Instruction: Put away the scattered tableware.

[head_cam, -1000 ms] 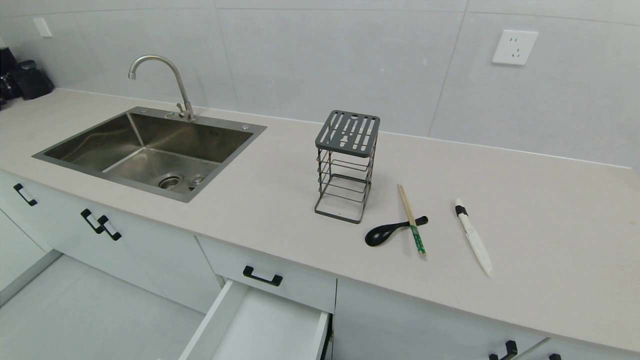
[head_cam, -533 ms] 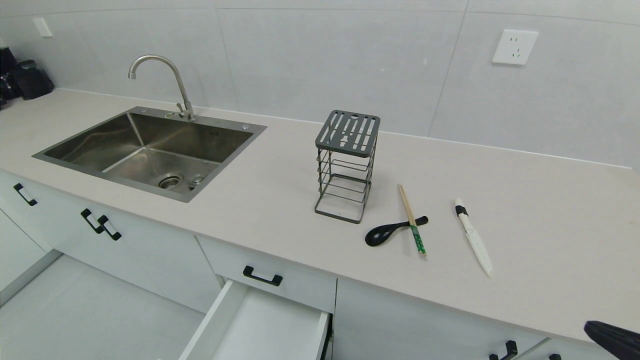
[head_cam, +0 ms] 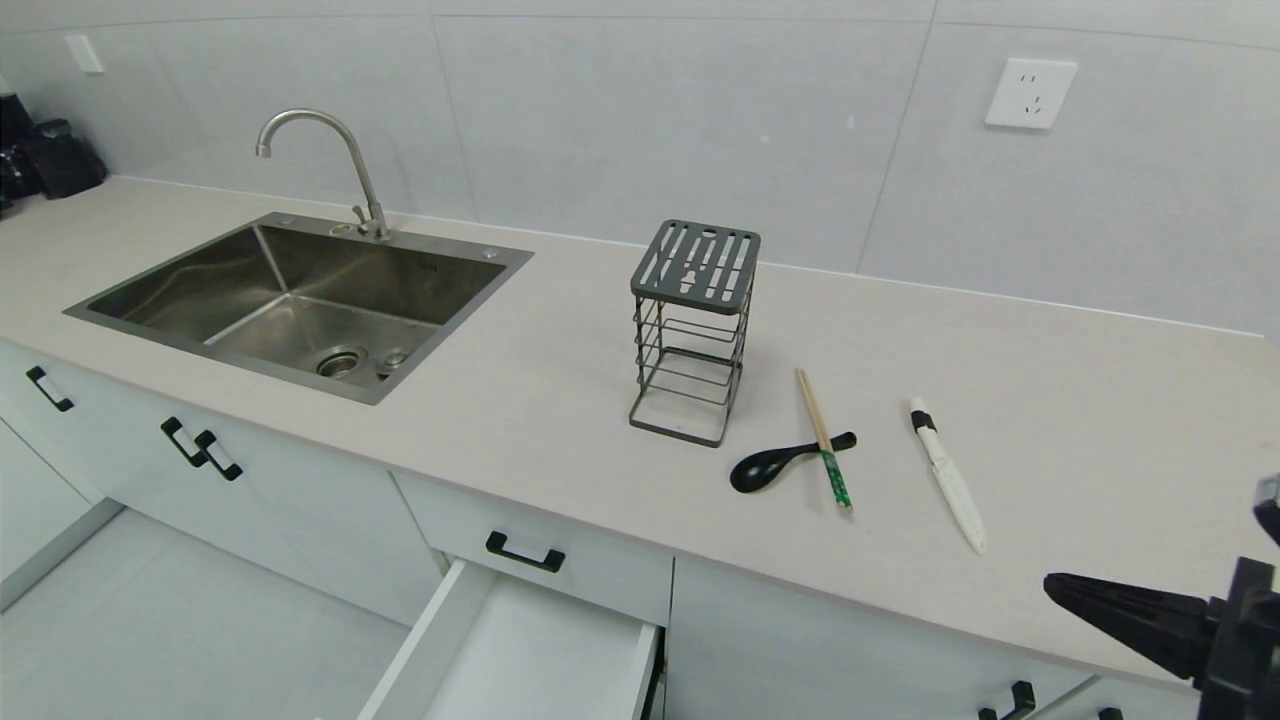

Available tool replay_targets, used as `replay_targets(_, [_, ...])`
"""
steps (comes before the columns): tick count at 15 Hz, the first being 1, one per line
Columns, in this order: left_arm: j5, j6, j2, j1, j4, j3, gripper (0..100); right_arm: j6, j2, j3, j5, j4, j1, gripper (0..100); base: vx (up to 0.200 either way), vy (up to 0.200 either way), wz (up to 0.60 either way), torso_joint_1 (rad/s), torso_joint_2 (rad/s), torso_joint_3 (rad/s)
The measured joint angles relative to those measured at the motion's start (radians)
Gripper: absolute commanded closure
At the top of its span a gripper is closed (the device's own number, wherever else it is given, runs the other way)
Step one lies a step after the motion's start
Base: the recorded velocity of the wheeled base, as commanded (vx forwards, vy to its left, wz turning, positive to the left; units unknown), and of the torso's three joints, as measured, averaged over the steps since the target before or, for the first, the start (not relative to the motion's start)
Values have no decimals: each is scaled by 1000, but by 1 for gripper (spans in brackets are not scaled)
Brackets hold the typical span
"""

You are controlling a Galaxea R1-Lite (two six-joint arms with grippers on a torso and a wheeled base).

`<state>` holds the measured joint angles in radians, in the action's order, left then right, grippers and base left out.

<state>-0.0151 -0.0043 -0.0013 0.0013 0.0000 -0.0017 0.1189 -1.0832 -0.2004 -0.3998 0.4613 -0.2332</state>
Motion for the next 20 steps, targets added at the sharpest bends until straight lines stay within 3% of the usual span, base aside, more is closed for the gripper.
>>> replay_targets(4, [0, 0, 0, 0, 0, 0, 0, 83, -164, -104, 66, 20, -80, 100, 0, 0, 0, 0, 0, 0])
replay_targets(12, [0, 0, 0, -1, 0, 0, 0, 75, -373, -168, 173, 40, -146, 100, 0, 0, 0, 0, 0, 0])
replay_targets(13, [0, 0, 0, 0, 0, 0, 0, 73, -390, -178, 184, 47, -149, 0, 0, 0, 0, 0, 0, 0])
replay_targets(20, [0, 0, 0, 0, 0, 0, 0, -24, -515, -264, 277, 84, -202, 0, 0, 0, 0, 0, 0, 0])
